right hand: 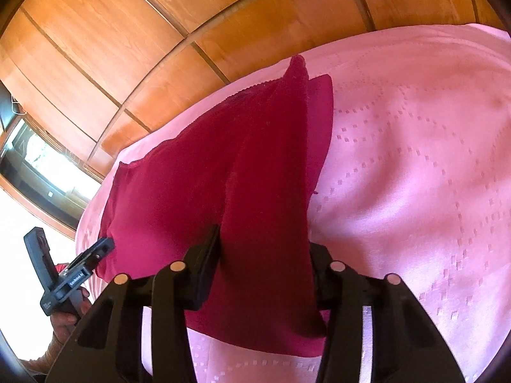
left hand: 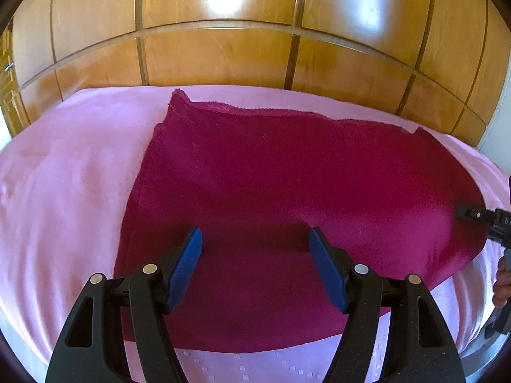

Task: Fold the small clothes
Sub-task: 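Smooth the sweater flat with both open grippers, then grasp the sweater edge with the right gripper and fold it over the body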

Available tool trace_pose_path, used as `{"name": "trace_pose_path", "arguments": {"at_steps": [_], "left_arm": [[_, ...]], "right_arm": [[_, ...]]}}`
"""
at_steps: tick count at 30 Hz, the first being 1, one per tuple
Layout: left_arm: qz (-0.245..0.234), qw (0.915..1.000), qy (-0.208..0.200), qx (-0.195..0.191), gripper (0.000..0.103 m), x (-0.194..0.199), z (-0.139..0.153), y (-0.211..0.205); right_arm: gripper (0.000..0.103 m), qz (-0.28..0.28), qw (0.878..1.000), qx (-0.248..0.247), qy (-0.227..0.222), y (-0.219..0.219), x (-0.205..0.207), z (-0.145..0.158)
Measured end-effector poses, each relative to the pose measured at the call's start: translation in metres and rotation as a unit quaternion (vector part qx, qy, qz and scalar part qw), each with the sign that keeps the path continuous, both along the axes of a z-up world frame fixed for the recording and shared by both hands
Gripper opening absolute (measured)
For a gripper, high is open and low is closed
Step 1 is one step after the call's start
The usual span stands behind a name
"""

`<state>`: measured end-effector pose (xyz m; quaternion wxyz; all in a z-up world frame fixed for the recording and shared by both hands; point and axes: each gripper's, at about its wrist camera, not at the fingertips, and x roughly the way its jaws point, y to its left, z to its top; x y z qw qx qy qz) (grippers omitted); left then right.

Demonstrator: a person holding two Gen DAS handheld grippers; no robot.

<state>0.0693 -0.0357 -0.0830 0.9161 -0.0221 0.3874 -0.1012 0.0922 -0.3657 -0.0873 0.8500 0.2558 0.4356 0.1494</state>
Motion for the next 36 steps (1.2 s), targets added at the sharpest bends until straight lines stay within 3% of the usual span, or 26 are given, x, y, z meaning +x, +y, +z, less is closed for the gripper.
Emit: {"name": "trace_pose_path", "arguments": {"at_steps": [13,21,24,31,36], "left_arm": [[-0.003,0.9997,0.008,-0.025,0.069,0.002,-0.003,0.007],[-0.009,0.9979,0.016,-0.062,0.069,0.003,-0.002,0.016],[-0.017,0.9953,0.022,-0.093,0.069,0.004,-0.001,0.022],[-0.032,0.9754,0.043,-0.214,0.069,0.002,0.001,0.059],[-0.008,0.9561,0.045,-0.289,0.069,-0.003,0.001,0.105]], "right_arm": [[0.029,0.0,0.998,0.055,-0.029,0.011,0.002,0.039],[0.026,0.041,0.995,0.063,-0.071,0.057,0.017,0.081],[0.025,0.068,0.992,0.064,-0.084,0.084,0.025,0.095],[0.024,0.142,0.984,0.056,-0.093,0.169,0.048,0.104],[0.024,0.192,0.977,0.039,-0.086,0.225,0.051,0.092]]}}
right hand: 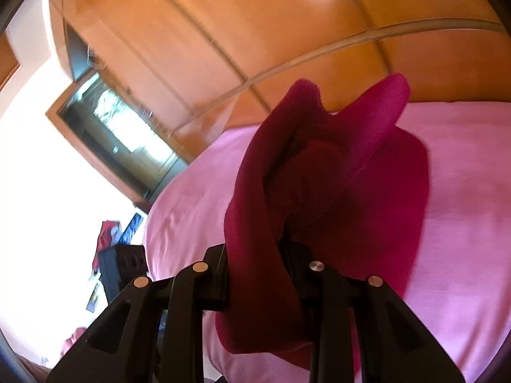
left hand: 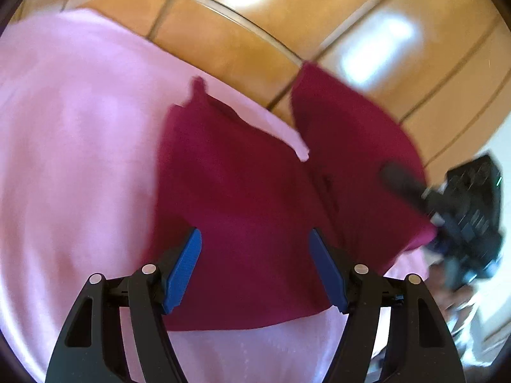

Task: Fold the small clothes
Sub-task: 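Grasp the sweater edge with the right gripper and fold it over the body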

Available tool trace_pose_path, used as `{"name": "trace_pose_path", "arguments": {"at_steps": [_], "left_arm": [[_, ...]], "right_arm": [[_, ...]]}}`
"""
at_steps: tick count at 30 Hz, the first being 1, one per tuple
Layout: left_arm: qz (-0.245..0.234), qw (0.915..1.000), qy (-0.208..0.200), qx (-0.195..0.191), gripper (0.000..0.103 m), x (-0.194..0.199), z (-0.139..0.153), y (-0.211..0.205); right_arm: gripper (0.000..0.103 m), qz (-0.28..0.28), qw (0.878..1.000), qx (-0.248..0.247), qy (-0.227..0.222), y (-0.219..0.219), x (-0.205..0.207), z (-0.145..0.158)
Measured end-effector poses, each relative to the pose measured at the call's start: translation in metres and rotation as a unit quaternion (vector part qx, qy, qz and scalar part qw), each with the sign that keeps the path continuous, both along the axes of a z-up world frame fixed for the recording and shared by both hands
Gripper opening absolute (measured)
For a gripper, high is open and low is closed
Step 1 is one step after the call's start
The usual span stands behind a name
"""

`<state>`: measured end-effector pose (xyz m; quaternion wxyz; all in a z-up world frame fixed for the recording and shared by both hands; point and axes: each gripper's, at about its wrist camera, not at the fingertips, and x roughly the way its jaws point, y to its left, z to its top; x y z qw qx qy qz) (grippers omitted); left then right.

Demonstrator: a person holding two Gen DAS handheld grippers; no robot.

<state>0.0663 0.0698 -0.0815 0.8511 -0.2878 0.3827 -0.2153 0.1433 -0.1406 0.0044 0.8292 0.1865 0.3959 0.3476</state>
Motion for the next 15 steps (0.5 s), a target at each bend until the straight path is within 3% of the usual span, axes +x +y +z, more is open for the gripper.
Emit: {"name": "trace_pose_path", "arguments": {"at_steps": [7,9,10,11,14,15], "left_arm": [[0.043,0.9962,0.008,-0.076,0.069,-0.009,0.001,0.055],[0.045,0.9946,0.007,-0.093,0.069,-0.009,0.004,0.062],[0.046,0.9938,0.006,-0.101,0.069,-0.009,0.006,0.064],[0.048,0.9933,0.006,-0.105,0.069,-0.009,0.008,0.066],[0.045,0.9916,0.007,-0.121,0.069,-0.007,0.015,0.067],[0.042,0.9914,0.006,-0.124,0.069,-0.005,0.018,0.065]], "right_arm": [[0.024,0.058,0.997,-0.052,-0.009,0.061,-0.009,-0.021],[0.024,0.077,0.992,-0.094,-0.028,0.076,-0.015,-0.025],[0.028,0.081,0.989,-0.116,-0.036,0.083,-0.016,-0.026],[0.038,0.089,0.987,-0.125,-0.048,0.087,-0.021,-0.029],[0.064,0.127,0.986,-0.087,-0.059,0.085,-0.034,-0.026],[0.066,0.135,0.986,-0.08,-0.063,0.082,-0.041,-0.025]]}}
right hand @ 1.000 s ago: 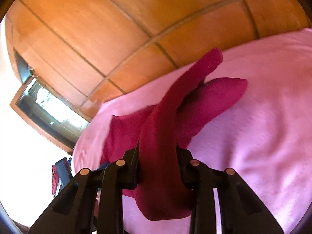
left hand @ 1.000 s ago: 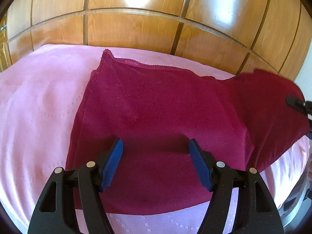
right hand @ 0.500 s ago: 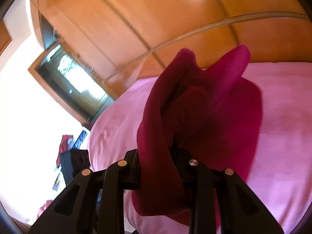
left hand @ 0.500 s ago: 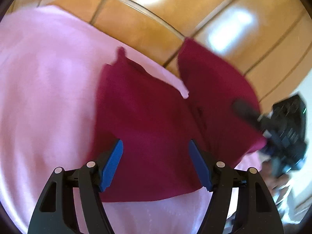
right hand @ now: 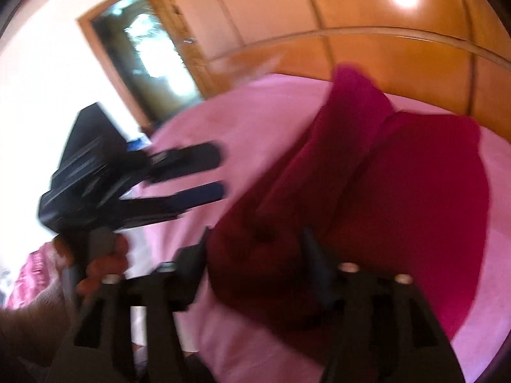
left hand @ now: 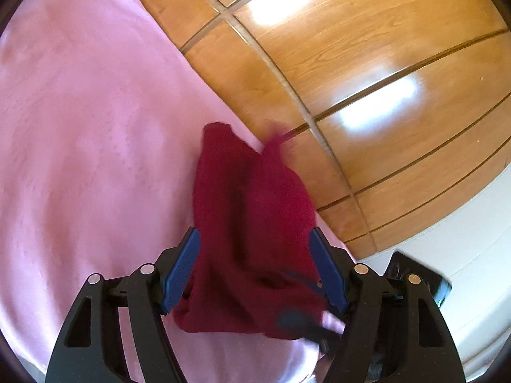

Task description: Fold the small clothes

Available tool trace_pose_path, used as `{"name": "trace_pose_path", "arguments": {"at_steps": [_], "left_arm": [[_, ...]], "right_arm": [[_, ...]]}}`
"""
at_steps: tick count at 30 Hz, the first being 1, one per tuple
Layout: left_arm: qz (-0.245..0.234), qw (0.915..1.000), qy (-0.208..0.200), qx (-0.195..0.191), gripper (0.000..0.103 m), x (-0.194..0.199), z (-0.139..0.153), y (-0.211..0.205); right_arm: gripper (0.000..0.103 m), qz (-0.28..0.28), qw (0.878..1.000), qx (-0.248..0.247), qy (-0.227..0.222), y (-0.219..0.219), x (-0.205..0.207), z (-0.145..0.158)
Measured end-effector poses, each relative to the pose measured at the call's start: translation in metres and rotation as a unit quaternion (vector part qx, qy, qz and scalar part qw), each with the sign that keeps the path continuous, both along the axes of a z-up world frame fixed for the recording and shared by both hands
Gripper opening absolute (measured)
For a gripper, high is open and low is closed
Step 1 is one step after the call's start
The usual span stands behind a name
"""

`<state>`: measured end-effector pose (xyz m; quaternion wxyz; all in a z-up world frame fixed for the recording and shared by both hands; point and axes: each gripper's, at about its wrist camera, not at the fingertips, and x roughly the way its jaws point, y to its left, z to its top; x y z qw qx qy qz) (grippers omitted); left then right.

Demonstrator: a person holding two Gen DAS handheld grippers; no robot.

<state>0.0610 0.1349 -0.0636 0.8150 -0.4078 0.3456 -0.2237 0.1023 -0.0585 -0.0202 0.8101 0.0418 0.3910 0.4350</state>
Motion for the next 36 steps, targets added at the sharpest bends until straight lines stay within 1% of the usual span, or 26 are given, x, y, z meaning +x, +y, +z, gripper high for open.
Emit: {"name": "trace_pose_path", "arguments": {"at_steps": [1,4,6,8,9,10,13,14,15,16,17,18,19,20,22,23,25,27,29,30,31,32,33,34,35,36], "left_arm": [[-0.005,1.0,-0.001,-0.001,0.069,0.001,0.003,-0.001],[-0.025,0.9997,-0.005,0.001,0.072,-0.001,0.012,-0.005],[-0.039,0.9992,-0.001,0.009,0.073,0.0,0.016,-0.012],[-0.055,0.9984,0.008,0.002,0.077,0.006,0.013,-0.016],[-0.063,0.9979,0.014,-0.001,0.079,0.008,0.012,-0.019],[-0.072,0.9972,0.023,0.004,0.081,0.011,0.011,-0.025],[-0.082,0.9945,0.047,0.045,0.081,0.019,0.009,-0.043],[-0.087,0.9934,0.051,0.055,0.081,0.02,0.008,-0.048],[-0.088,0.9925,0.053,0.066,0.081,0.023,0.009,-0.053],[-0.086,0.991,0.053,0.087,0.077,0.023,0.011,-0.058],[-0.084,0.9894,0.052,0.106,0.069,0.024,0.012,-0.063],[-0.084,0.9872,0.05,0.127,0.046,0.024,0.013,-0.066],[-0.082,0.9836,0.05,0.153,0.026,0.027,0.014,-0.068],[-0.072,0.9808,0.053,0.174,0.021,0.028,0.013,-0.068],[-0.056,0.9779,0.057,0.193,0.017,0.028,0.009,-0.063],[-0.051,0.9756,0.061,0.205,0.017,0.028,0.005,-0.061],[-0.045,0.9688,0.077,0.231,0.017,0.023,-0.013,-0.062],[-0.041,0.963,0.072,0.257,0.018,0.023,-0.026,-0.068],[-0.024,0.9674,0.057,0.246,0.021,0.018,-0.027,-0.067],[-0.018,0.9697,0.057,0.237,0.027,0.015,-0.025,-0.064],[-0.004,0.97,0.057,0.236,0.039,0.013,-0.022,-0.062],[0.006,0.9682,0.054,0.244,0.046,0.013,-0.018,-0.06],[0.021,0.963,0.052,0.263,0.06,0.011,-0.014,-0.06],[0.035,0.9575,0.044,0.283,0.064,0.008,-0.008,-0.06],[0.036,0.9564,0.038,0.287,0.064,0.007,-0.004,-0.061],[0.034,0.957,0.035,0.286,0.065,0.008,0.0,-0.061]], "right_arm": [[0.069,0.008,1.0,0.006,0.0,-0.003,-0.006,0.0],[0.071,0.017,1.0,0.023,0.0,-0.018,-0.024,0.003],[0.072,0.005,1.0,0.022,-0.005,-0.035,-0.035,0.005],[0.072,-0.018,1.0,0.019,-0.006,-0.054,-0.039,0.005],[0.072,-0.04,0.999,0.015,-0.008,-0.068,-0.039,0.003],[0.072,-0.054,0.998,0.012,-0.008,-0.077,-0.039,0.002],[0.071,-0.092,0.996,0.003,-0.004,-0.103,-0.041,-0.004],[0.068,-0.1,0.995,0.0,-0.005,-0.106,-0.04,-0.006],[0.066,-0.105,0.994,-0.001,-0.008,-0.116,-0.05,-0.006],[0.064,-0.106,0.994,0.0,-0.01,-0.116,-0.049,-0.006],[0.063,-0.105,0.994,-0.001,-0.013,-0.115,-0.051,-0.005],[0.062,-0.104,0.994,-0.008,-0.02,-0.11,-0.05,-0.005],[0.062,-0.102,0.994,-0.017,-0.027,-0.106,-0.05,-0.006],[0.061,-0.099,0.994,-0.034,-0.037,-0.101,-0.052,-0.008],[0.059,-0.09,0.993,-0.059,-0.048,-0.089,-0.05,-0.015],[0.054,-0.086,0.99,-0.093,-0.054,-0.084,-0.053,-0.025],[0.05,-0.087,0.986,-0.131,-0.052,-0.082,-0.055,-0.045],[0.05,-0.092,0.986,-0.127,-0.058,-0.088,-0.059,-0.057],[0.05,-0.1,0.985,-0.125,-0.057,-0.09,-0.061,-0.056],[0.05,-0.103,0.986,-0.122,-0.056,-0.093,-0.061,-0.056],[0.05,-0.105,0.986,-0.12,-0.055,-0.093,-0.061,-0.056],[0.051,-0.106,0.986,-0.12,-0.055,-0.092,-0.06,-0.055],[0.052,-0.104,0.986,-0.121,-0.056,-0.092,-0.062,-0.054],[0.057,-0.101,0.986,-0.119,-0.056,-0.093,-0.063,-0.052],[0.062,-0.097,0.987,-0.116,-0.051,-0.088,-0.06,-0.047],[0.064,-0.091,0.989,-0.105,-0.042,-0.09,-0.06,-0.041]]}}
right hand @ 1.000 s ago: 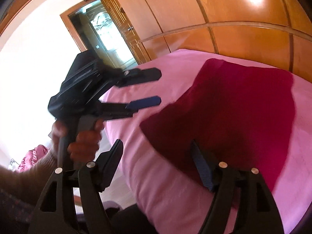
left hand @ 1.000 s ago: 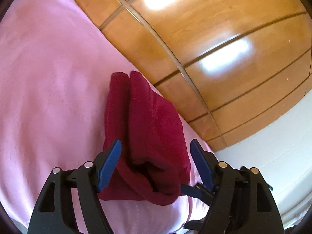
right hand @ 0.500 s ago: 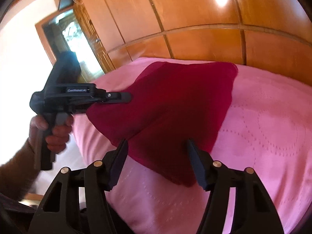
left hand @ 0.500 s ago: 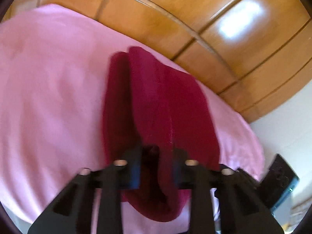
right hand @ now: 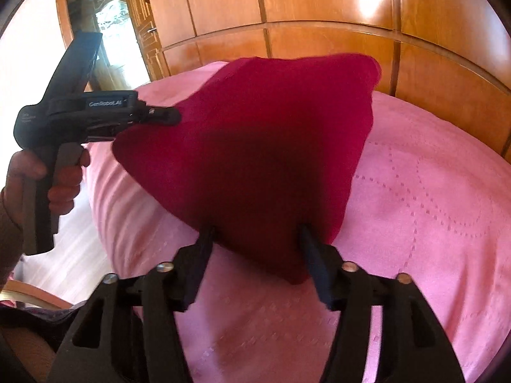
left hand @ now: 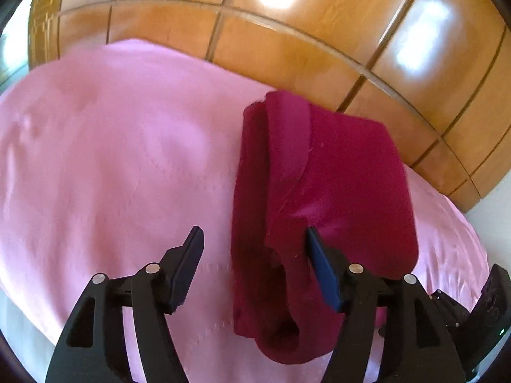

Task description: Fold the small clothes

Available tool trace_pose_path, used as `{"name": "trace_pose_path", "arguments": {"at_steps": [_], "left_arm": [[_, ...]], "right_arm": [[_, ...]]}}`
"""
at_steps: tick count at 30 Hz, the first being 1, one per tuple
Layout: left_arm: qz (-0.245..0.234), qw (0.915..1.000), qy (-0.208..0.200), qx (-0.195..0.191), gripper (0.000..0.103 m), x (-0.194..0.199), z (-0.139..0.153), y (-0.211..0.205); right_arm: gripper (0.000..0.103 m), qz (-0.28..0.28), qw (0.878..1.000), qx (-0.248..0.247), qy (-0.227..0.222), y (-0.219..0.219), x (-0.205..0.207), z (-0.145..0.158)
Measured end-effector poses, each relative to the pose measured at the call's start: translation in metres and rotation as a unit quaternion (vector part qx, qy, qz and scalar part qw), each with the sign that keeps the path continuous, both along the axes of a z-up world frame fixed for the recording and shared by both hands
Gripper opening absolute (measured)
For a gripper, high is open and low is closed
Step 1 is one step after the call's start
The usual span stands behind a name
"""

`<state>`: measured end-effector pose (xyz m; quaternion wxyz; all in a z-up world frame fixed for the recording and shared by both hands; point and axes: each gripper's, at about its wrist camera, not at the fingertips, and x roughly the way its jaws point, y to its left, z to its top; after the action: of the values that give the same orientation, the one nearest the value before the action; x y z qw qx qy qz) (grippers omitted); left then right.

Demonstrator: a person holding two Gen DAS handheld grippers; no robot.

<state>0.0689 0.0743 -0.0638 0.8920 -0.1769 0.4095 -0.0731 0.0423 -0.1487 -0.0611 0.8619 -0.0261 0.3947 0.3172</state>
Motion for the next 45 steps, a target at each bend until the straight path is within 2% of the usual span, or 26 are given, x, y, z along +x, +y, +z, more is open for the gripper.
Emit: {"name": "trace_pose_path", "arguments": {"at_steps": [5,8,10,13,17,19,21,24,27,28,30,31,34,38,45], "left_arm": [[-0.001,0.9999,-0.007,-0.008,0.068,0.008,0.007,0.003],[-0.008,0.9999,-0.009,0.005,0.068,0.013,0.007,0.0],[-0.012,0.9996,-0.01,0.023,0.068,0.018,0.006,-0.009],[-0.012,0.9995,-0.002,0.028,0.068,0.029,0.001,-0.011],[-0.017,0.9993,0.014,0.029,0.068,0.04,-0.01,-0.007],[-0.024,0.999,0.02,0.031,0.068,0.045,-0.02,-0.007],[-0.03,0.9991,0.029,0.007,0.068,0.049,-0.032,-0.002],[-0.032,0.9988,0.03,-0.024,0.068,0.052,-0.041,0.005],[-0.036,0.9991,0.021,-0.014,0.068,0.049,-0.038,0.002],[-0.039,0.9991,0.017,-0.009,0.068,0.048,-0.036,0.0],[-0.043,0.999,0.014,-0.006,0.068,0.046,-0.033,-0.002],[-0.044,0.999,0.01,-0.002,0.068,0.045,-0.032,-0.002],[-0.052,0.9986,0.0,0.007,0.068,0.041,-0.03,-0.005],[-0.053,0.9986,-0.005,0.005,0.068,0.039,-0.03,-0.006],[-0.059,0.9982,-0.004,-0.012,0.068,0.04,-0.032,0.0]], "right_arm": [[0.067,-0.012,0.998,0.059,-0.002,-0.019,0.025,0.041],[0.068,-0.034,0.995,0.09,-0.001,-0.024,0.052,0.056],[0.068,-0.045,0.994,0.096,-0.004,-0.019,0.071,0.062],[0.069,-0.049,0.993,0.103,0.009,-0.005,0.108,0.063],[0.068,-0.056,0.996,0.071,0.018,0.014,0.149,0.051],[0.066,-0.062,0.996,0.04,0.04,0.02,0.172,0.032],[0.064,-0.069,0.996,0.008,0.057,0.025,0.186,0.009],[0.065,-0.07,0.996,0.021,0.055,0.019,0.192,-0.003],[0.067,-0.065,0.996,0.043,0.05,0.01,0.186,0.0],[0.073,-0.063,0.996,0.05,0.047,0.009,0.184,0.002],[0.096,-0.076,0.994,0.07,0.044,-0.001,0.178,0.007],[0.1,-0.081,0.992,0.081,0.047,-0.005,0.178,0.01],[0.101,-0.09,0.986,0.126,0.069,-0.024,0.172,0.009],[0.101,-0.087,0.974,0.169,0.121,-0.039,0.175,-0.009],[0.101,-0.055,0.97,0.189,0.141,-0.036,0.167,-0.014]]}}
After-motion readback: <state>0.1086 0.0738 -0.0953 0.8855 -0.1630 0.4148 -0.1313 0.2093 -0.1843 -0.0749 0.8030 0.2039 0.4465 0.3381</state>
